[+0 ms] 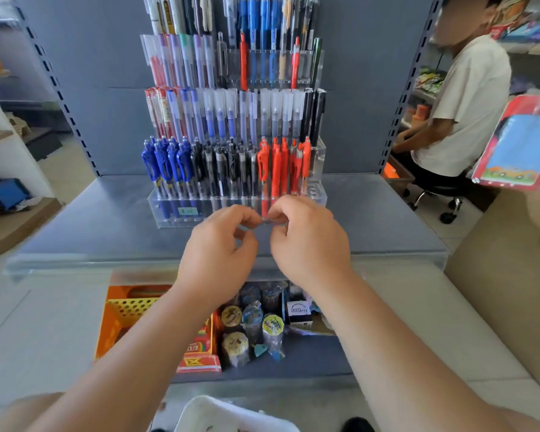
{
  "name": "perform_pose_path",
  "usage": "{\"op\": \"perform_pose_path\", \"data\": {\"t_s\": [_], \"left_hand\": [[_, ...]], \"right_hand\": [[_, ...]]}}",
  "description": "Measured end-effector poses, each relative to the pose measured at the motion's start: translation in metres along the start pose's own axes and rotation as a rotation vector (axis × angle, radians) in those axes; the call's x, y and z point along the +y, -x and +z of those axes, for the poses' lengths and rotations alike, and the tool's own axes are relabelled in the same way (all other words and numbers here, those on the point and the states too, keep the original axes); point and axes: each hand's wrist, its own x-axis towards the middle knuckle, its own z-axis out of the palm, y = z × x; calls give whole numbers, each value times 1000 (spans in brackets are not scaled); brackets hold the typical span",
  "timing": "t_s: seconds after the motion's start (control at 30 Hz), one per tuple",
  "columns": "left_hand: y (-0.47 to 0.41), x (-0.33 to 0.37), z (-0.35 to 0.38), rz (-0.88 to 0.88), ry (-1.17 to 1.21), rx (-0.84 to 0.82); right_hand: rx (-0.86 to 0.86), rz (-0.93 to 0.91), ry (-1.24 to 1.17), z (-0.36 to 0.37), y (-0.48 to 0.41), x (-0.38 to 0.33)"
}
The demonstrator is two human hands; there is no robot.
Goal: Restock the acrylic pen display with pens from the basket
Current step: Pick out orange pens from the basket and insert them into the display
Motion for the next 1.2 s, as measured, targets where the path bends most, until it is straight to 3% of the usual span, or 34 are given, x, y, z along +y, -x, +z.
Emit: {"op": "perform_pose_path", "data": {"t_s": [0.17, 0.27, 0.53, 0.83, 1.2], "left_hand": [[65, -37, -1, -45, -129, -42], [115, -65, 18, -83, -178, -155], [216, -156, 67, -318, -357, -442], [261, -217, 107, -446, -433, -702], [264, -274, 151, -635, -447, -860]], "right_hand": [[-208, -21, 148, 32, 57, 1], [-365, -3, 198, 64, 106, 7], [-706, 235, 188, 169, 217, 57], [-896, 233, 180, 234, 266, 96], [-1031, 482, 142, 301, 285, 159]]}}
